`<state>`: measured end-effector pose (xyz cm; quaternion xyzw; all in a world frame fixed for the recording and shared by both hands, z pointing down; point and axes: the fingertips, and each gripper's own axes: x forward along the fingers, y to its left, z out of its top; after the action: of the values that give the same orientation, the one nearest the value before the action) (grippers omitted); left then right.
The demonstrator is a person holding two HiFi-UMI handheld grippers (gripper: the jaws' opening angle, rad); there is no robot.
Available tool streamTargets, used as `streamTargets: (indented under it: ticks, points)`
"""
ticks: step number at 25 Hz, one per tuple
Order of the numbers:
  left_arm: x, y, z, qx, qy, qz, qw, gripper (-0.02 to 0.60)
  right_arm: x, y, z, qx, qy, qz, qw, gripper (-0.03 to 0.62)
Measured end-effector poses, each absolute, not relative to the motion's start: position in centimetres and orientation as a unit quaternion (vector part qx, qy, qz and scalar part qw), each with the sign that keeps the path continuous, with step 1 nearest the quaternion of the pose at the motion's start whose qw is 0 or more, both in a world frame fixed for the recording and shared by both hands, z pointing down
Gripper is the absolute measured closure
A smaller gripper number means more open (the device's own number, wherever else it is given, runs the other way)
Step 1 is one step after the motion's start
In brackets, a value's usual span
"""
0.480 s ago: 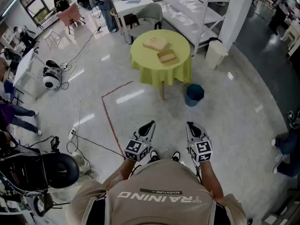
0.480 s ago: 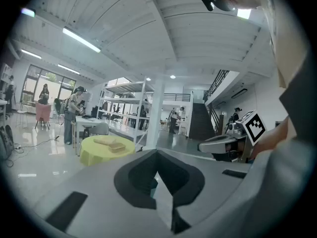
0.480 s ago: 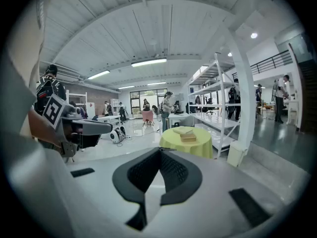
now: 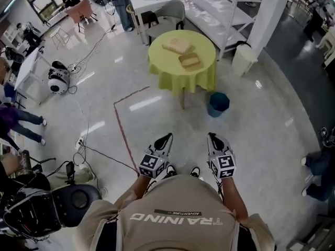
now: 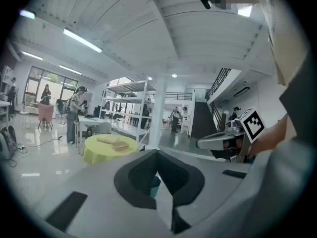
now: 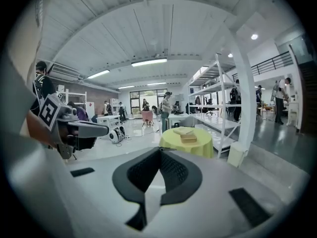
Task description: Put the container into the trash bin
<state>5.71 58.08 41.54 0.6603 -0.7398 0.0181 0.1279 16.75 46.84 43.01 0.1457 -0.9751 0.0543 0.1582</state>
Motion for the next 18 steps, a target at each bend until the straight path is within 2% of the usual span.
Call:
streamTargets:
  ticks: [13, 18]
  points:
    - [2.0, 58.8, 43.2, 0.671, -0.724, 0.010, 0.161, 0.580, 14.2, 48.8, 45.1, 0.150, -0.967, 0.056, 0.198, 0.597]
    - [0.7, 57.9, 43.7, 0.699, -0.698, 0.011, 0.153, 0.580, 13.2, 49.0, 45.2, 0.179, -0.960, 0.072, 0.203, 0.597]
